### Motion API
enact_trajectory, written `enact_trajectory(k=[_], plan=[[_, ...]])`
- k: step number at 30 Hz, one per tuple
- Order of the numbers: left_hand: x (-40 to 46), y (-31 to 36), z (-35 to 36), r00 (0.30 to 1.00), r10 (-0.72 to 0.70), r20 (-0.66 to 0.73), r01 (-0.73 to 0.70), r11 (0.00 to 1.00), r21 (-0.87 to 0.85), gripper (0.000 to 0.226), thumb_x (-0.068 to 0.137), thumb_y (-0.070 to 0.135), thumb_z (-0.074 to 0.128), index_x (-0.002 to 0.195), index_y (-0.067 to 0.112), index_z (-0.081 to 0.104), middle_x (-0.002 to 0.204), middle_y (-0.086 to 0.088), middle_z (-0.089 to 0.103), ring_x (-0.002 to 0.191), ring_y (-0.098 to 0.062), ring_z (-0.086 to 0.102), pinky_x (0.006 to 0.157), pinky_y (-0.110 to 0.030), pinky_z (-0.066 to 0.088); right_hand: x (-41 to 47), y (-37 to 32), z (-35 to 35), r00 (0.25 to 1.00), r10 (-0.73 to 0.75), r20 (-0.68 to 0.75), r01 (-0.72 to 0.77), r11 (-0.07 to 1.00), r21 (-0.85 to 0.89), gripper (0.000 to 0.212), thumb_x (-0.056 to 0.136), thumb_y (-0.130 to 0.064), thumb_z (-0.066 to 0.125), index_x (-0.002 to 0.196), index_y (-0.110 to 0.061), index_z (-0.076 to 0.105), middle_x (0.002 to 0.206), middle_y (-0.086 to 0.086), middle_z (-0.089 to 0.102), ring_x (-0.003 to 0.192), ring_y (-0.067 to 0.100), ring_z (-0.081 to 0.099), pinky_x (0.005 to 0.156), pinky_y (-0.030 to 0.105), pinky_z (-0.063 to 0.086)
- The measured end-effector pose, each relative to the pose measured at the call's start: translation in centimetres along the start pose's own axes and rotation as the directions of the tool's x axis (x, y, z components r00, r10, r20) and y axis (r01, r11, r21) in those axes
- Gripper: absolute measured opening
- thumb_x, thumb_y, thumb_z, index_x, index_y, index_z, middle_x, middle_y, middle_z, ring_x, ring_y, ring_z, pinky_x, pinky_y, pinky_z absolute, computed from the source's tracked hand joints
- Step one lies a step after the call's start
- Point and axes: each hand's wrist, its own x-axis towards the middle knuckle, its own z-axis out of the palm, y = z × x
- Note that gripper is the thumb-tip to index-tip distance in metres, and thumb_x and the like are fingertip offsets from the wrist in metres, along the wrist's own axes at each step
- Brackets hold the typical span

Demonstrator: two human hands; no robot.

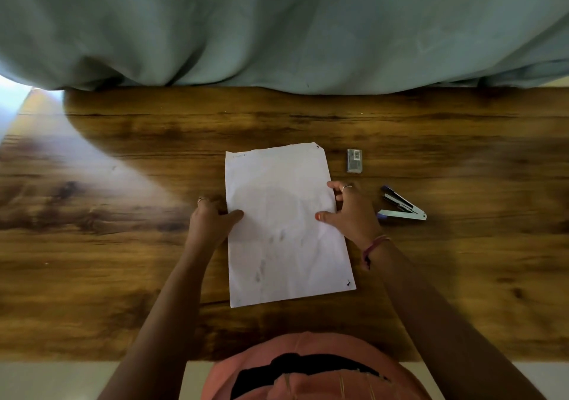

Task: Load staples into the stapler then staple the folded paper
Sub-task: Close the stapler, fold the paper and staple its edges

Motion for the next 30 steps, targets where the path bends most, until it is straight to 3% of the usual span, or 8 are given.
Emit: enact_trajectory(k=[3,7,9,13,18,21,25,30], plan=[[0.2,-0.4,-0.4,0.998,-0.009,0.061,0.019,0.984,-0.175,0.056,0.081,0.018,0.074,0.129,0.009,0.046,0.110,-0.006,0.064,0.089,-0.017,0.064,0.071,-0.033,0.056,0.1,0.0,0.1,1.000,-0.006,-0.021,0.008,0.998,0.062,0.066,0.072,-0.019,0.080,0.130,-0.016,0.048,0.134,0.008,0.052,0.115,0.023,0.055,0.088,0.027,0.044],[0.2,-1.0,-0.7,0.996,0.052,0.079,-0.032,0.970,-0.240,0.023,0.088,0.021,0.067,0.105,0.018,0.053,0.116,-0.008,0.061,0.095,-0.019,0.064,0.075,-0.036,0.056,0.1,0.5,-0.3,0.999,0.001,-0.046,0.007,0.983,0.186,0.047,0.074,-0.010,0.078,0.115,-0.015,0.056,0.120,0.007,0.060,0.102,0.020,0.060,0.079,0.022,0.047],[0.3,-1.4,-1.0,0.991,0.106,0.087,-0.081,0.963,-0.258,0.018,0.093,0.018,0.060,0.100,0.021,0.044,0.115,-0.011,0.057,0.093,-0.020,0.062,0.066,-0.031,0.056,0.1,0.9,-0.6,1.000,-0.001,-0.028,0.008,0.971,0.238,0.034,0.078,-0.010,0.075,0.107,-0.017,0.061,0.109,0.006,0.063,0.094,0.019,0.060,0.075,0.019,0.047],[0.4,-2.1,-1.9,0.936,0.239,0.257,-0.184,0.958,-0.219,0.008,0.094,0.010,0.055,0.099,0.016,0.055,0.102,-0.009,0.063,0.091,-0.022,0.065,0.067,-0.026,0.056,0.6,1.7,-1.5,0.996,0.029,0.087,-0.063,0.905,0.420,0.026,0.082,-0.007,0.071,0.101,-0.024,0.068,0.103,-0.001,0.065,0.100,0.017,0.061,0.084,0.025,0.051],[0.5,-2.2,-2.5,0.896,0.284,0.342,-0.238,0.956,-0.171,0.019,0.081,0.009,0.069,0.087,0.027,0.074,0.089,0.006,0.075,0.084,-0.005,0.070,0.066,-0.013,0.053,1.0,2.4,-2.8,0.976,0.071,0.206,-0.194,0.716,0.670,0.026,0.077,-0.004,0.073,0.094,-0.024,0.073,0.110,0.005,0.070,0.101,0.015,0.066,0.085,0.026,0.055],[0.6,-2.1,-2.8,0.906,0.273,0.323,-0.186,0.943,-0.276,0.013,0.074,0.015,0.072,0.085,0.022,0.075,0.089,0.001,0.076,0.087,-0.010,0.071,0.068,-0.017,0.055,0.8,2.5,-3.3,0.973,0.085,0.214,-0.211,0.704,0.678,0.025,0.071,-0.010,0.078,0.092,-0.022,0.074,0.102,0.000,0.073,0.101,0.018,0.066,0.092,0.033,0.053],[0.9,-1.7,-3.3,0.899,0.319,0.300,-0.196,0.905,-0.377,0.028,0.066,0.023,0.076,0.091,0.012,0.073,0.091,-0.003,0.075,0.087,-0.015,0.071,0.067,-0.022,0.056,0.6,2.4,-3.8,0.965,0.081,0.248,-0.243,0.629,0.738,0.030,0.059,-0.017,0.079,0.089,-0.019,0.075,0.090,-0.004,0.075,0.090,0.013,0.064,0.083,0.028,0.053],[0.7,-0.9,-3.1,0.891,0.381,0.248,-0.259,0.874,-0.412,0.028,0.068,0.013,0.074,0.095,0.015,0.073,0.090,0.002,0.076,0.089,-0.011,0.070,0.072,-0.019,0.056,0.3,2.0,-4.5,0.975,0.052,0.217,-0.195,0.670,0.716,0.030,0.061,-0.021,0.078,0.090,-0.023,0.075,0.104,0.003,0.072,0.098,0.015,0.066,0.082,0.031,0.057]])
